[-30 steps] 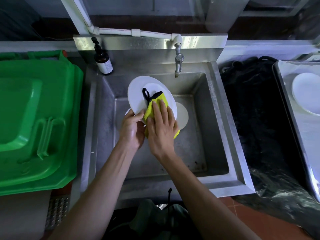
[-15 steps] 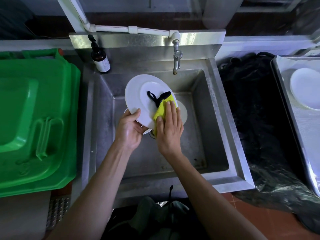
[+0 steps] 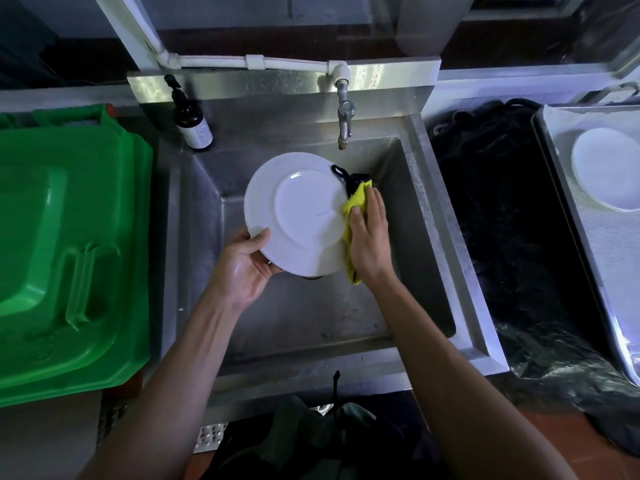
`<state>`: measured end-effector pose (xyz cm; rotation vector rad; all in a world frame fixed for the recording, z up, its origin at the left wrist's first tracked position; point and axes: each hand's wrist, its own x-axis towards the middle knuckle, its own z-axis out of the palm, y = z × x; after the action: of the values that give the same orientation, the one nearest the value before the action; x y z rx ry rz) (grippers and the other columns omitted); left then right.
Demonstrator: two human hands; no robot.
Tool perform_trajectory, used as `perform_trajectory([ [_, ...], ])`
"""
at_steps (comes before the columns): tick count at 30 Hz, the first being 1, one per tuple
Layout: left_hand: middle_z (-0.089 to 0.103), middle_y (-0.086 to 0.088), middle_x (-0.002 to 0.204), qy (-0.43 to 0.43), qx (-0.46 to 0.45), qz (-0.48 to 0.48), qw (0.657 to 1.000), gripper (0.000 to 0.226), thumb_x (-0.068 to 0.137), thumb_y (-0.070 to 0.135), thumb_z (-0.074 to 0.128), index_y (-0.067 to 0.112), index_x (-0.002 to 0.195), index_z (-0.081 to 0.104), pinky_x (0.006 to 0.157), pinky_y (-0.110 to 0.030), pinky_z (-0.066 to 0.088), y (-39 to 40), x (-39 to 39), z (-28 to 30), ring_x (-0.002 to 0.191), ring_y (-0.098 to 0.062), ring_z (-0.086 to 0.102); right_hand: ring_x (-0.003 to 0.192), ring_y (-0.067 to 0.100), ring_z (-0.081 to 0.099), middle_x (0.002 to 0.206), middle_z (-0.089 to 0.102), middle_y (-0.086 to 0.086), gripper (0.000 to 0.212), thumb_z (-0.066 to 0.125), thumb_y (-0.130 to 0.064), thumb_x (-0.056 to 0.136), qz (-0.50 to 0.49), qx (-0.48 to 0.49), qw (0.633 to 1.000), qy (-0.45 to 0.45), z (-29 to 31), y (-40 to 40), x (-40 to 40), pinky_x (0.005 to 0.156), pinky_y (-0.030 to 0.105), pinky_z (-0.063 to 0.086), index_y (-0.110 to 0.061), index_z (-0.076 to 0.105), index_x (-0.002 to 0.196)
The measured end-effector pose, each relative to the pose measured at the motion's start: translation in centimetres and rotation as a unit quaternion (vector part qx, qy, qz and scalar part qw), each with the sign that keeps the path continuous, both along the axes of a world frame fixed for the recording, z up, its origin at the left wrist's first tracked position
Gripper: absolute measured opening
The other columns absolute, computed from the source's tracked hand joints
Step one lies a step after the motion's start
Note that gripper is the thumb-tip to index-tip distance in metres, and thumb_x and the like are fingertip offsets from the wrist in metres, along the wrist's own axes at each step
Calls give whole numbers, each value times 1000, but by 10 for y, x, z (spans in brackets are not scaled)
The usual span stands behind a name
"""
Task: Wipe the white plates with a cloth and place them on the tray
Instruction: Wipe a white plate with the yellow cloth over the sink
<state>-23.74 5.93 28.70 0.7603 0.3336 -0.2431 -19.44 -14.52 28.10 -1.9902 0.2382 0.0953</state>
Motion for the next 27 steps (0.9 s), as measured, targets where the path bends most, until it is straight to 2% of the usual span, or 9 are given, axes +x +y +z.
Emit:
perform_trajectory([
  [6,73,-7,117,9,32,-48,998,33,90,7,58,14,119,71,75,-48,63,5,-3,-6,106,-28,70,143,8,32,159,34,-10,52,39,-31,106,39,12,999,-1,8,-19,21,122,38,25,-24,31,157],
  [8,74,-6,115,17,57,-61,996,31,87,8,62,17,114,75,78,-48,63,5,-3,-7,104,-28,70,142,8,34,158,35,-11,52,39,-34,105,52,0,999,-5,11,-20,26,121,39,26,-26,32,156],
  [13,77,-7,103,29,118,-106,987,25,81,11,66,18,99,81,63,-40,62,3,-2,-4,89,-24,74,136,18,42,151,45,-8,46,39,-31,104,103,-64,992,-29,21,-20,40,114,50,33,-28,42,149],
  [16,78,-8,100,21,127,-130,983,25,80,9,66,18,99,81,61,-36,60,-2,-4,-2,86,-24,74,137,21,39,154,42,-8,46,38,-32,104,128,-120,984,-34,25,-15,44,113,54,29,-29,40,150],
  [19,77,-11,105,21,132,-140,981,28,80,9,67,17,103,81,63,-39,61,-6,-6,-3,90,-27,74,140,20,33,158,36,-9,48,38,-33,105,152,-174,972,-50,27,-9,41,112,52,24,-30,35,153],
  [24,74,-14,108,37,163,-152,974,29,79,11,69,15,105,78,72,-43,59,-14,-7,-3,94,-31,71,141,21,30,159,35,-10,48,45,-30,104,215,-240,938,-132,27,11,26,109,45,22,-26,40,152],
  [27,74,-14,108,45,169,-144,974,30,79,12,69,11,108,76,71,-42,60,-16,-8,-5,95,-31,71,143,22,30,158,37,-10,47,48,-30,103,236,-252,923,-169,23,25,12,112,48,23,-27,45,149],
])
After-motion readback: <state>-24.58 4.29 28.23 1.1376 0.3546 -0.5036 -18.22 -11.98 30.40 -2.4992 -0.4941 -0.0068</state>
